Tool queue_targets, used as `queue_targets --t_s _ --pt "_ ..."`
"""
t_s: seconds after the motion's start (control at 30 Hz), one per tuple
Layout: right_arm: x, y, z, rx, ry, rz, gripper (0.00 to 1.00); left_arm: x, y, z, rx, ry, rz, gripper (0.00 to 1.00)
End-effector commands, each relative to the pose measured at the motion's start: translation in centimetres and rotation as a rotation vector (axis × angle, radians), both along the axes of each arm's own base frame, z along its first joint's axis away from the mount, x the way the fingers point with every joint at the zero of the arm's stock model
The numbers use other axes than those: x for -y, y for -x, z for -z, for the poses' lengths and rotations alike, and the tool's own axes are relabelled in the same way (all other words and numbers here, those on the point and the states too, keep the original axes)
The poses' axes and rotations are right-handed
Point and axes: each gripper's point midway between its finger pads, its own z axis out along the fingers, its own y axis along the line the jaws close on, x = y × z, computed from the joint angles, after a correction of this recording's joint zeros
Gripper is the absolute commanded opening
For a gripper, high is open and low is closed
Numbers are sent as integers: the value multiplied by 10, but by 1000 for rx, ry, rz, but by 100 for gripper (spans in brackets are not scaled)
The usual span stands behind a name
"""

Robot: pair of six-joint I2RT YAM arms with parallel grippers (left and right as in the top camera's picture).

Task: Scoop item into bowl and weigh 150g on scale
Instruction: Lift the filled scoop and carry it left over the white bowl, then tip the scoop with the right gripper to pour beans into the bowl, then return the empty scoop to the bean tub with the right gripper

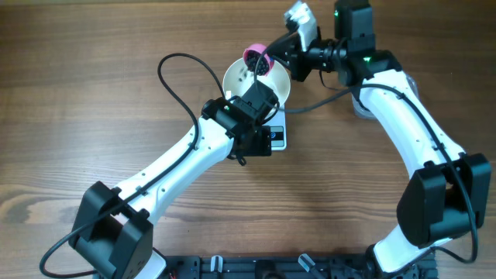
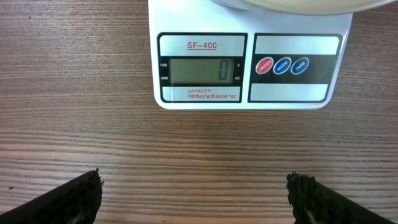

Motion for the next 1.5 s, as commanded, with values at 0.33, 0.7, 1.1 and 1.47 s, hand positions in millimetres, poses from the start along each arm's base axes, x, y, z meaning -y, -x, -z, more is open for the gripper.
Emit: queue_targets --t_s 0.33,0.7,1.1,1.47 --pt "2 23 -55 602 218 -285 4 -4 0 4 1 -23 -12 100" --pt "5 24 -57 204 6 -93 4 -4 0 4 1 -23 -12 100" --pt "169 -17 -82 -262 -80 615 4 -4 0 4 1 -23 -12 100" --pt "312 7 88 -522 736 984 4 -3 0 4 1 -23 -11 100"
